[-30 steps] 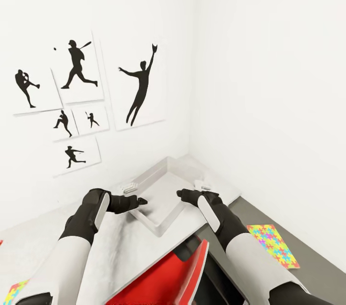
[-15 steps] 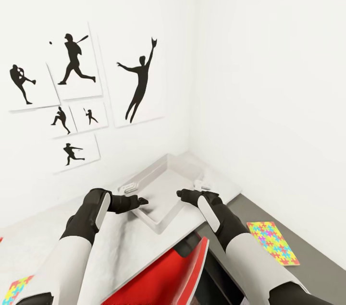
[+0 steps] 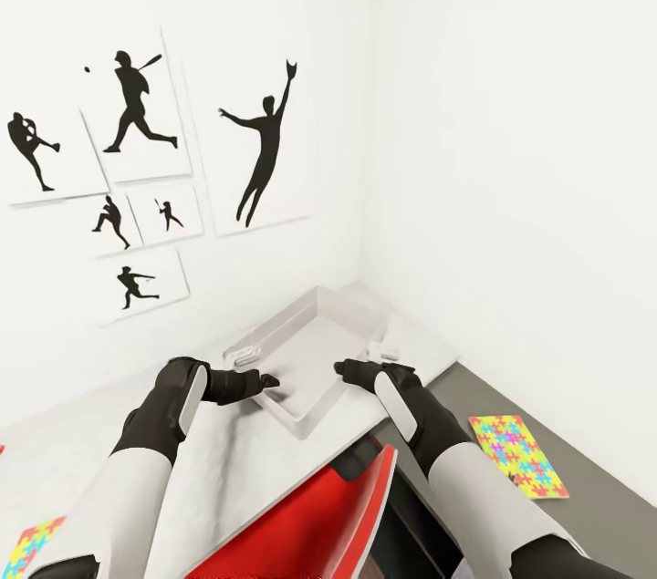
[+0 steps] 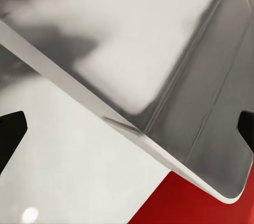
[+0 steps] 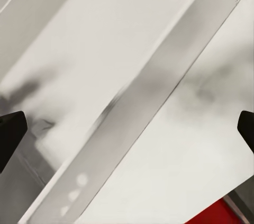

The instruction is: Put all the toys in the child's room - the three board games (two on the bed and one on the table), the two jigsaw puzzles on the table, and the tennis ball on the table - inside the toy box on the table in the child's room.

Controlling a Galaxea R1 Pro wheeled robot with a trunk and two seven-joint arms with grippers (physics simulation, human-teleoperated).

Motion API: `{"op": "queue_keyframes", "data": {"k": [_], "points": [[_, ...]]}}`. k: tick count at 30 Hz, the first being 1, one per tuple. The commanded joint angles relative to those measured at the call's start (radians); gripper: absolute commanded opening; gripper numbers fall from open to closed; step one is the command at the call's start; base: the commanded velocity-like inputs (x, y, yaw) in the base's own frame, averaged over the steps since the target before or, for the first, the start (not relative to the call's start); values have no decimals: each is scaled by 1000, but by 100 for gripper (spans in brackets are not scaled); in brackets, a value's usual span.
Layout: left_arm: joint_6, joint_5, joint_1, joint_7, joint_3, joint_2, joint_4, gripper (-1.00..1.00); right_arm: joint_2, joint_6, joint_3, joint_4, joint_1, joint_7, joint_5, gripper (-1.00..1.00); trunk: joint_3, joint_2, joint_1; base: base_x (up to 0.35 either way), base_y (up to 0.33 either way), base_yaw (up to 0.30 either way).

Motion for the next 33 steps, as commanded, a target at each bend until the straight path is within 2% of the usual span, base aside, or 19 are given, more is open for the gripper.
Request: {"op": "queue_keyframes", "data": {"k": [1, 4, 12, 33], "points": [[6, 0, -1, -2, 4, -1, -1, 100, 0, 3, 2, -1, -1, -7, -9, 100, -4, -2, 1, 0, 0, 0], [6, 0, -1, -3, 4, -1, -1, 100, 0, 3, 4, -1, -1, 6, -9, 100, -9, -2, 1, 0, 0, 0], [6, 0, -1, -4, 4, -1, -2, 100, 0, 1, 5, -1, -1, 98, -9, 100, -21, -2, 1, 0, 0, 25], [13, 0, -2, -6, 4, -2, -23, 100, 0, 0, 17, 4, -4, 110, -9, 100, -31, -2, 1, 0, 0, 5]]}}
